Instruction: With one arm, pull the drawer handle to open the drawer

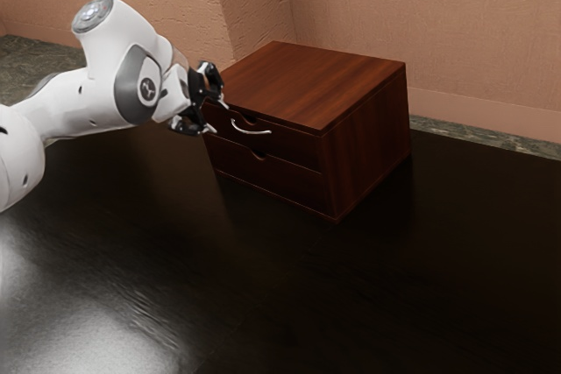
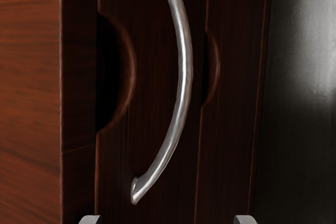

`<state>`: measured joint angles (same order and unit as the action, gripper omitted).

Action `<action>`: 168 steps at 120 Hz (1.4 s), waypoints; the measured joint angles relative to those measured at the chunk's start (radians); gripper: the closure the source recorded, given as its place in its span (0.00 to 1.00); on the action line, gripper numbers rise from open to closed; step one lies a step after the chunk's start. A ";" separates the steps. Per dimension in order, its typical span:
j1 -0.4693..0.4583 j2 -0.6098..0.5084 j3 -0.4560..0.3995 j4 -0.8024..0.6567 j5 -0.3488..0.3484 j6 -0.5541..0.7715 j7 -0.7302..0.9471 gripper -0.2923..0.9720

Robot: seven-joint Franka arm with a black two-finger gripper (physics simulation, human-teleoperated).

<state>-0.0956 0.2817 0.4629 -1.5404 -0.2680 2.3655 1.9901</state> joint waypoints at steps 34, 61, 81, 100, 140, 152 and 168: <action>0.005 -0.002 -0.034 0.000 -0.055 -0.027 0.010 0.53; -0.003 -0.110 -0.043 -0.110 -0.054 -0.059 0.015 0.58; 0.043 -0.171 -0.033 -0.139 -0.024 -0.074 0.020 0.58; 0.059 -0.146 -0.032 -0.082 -0.017 -0.080 0.023 0.58; 0.085 -0.045 -0.027 0.013 -0.032 -0.083 0.027 0.55; 0.078 -0.022 -0.042 0.016 -0.037 -0.083 0.028 0.55; 0.064 0.001 -0.062 0.018 -0.045 -0.081 0.028 0.54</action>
<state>-0.0313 0.2828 0.4009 -1.5227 -0.3131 2.2849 2.0182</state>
